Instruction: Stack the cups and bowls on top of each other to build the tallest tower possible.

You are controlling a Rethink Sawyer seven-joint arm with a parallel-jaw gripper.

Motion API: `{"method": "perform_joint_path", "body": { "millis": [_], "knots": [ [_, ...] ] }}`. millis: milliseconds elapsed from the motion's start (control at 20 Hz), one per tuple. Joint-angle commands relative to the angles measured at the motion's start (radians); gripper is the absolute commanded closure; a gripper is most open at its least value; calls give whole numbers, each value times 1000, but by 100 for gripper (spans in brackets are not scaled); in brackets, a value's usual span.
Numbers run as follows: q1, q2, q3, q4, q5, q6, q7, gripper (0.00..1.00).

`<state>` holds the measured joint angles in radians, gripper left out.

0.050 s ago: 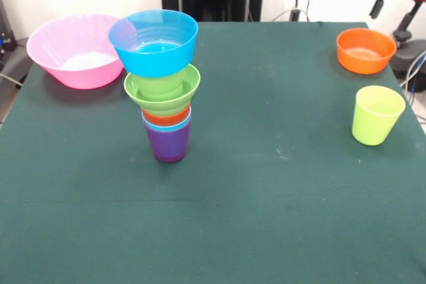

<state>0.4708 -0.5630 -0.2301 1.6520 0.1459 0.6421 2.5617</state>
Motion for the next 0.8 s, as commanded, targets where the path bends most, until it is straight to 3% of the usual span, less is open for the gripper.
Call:
{"method": "perform_joint_path", "body": {
  "millis": [50,500,800],
  "knots": [
    [18,116,23,70,22,-121,214,0],
    [26,170,4,24,35,-150,196,0],
    [-71,166,7,-73,16,-43,82,0]
  ]
}}
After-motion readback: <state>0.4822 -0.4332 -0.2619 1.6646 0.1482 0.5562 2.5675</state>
